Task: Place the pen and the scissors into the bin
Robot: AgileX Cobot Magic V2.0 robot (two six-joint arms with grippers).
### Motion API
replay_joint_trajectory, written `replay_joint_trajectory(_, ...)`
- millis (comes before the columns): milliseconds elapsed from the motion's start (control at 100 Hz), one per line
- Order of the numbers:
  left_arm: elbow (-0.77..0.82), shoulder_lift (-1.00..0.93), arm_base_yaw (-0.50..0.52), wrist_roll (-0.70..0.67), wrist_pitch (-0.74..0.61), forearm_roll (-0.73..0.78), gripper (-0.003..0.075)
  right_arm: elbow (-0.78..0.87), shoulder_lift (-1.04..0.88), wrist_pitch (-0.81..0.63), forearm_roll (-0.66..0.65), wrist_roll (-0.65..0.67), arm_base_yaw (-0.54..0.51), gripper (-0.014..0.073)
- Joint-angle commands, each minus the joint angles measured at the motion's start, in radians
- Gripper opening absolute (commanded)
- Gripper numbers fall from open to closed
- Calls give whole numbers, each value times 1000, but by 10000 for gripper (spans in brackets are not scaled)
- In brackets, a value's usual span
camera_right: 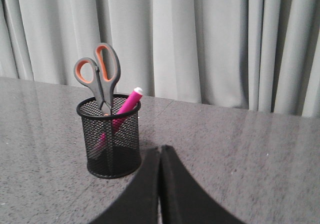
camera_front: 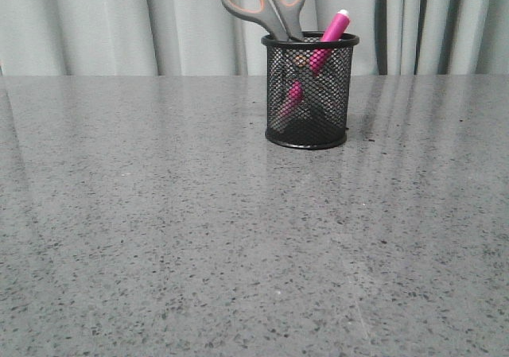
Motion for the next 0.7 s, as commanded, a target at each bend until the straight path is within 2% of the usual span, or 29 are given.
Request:
replay_joint_trajectory(0,-23,-34,2,-2,-57,-9,-19,12,-33,-58,42,-5,-6,-76)
replay_joint_trajectory(160,-23,-42,2,-2,-34,-9,-19,28,-46,-104,52,-5,-6,-76)
replay_joint_trajectory(690,-23,-42,2,-2,-32,-9,-19,28,-46,-104,52,-5,-6,-76)
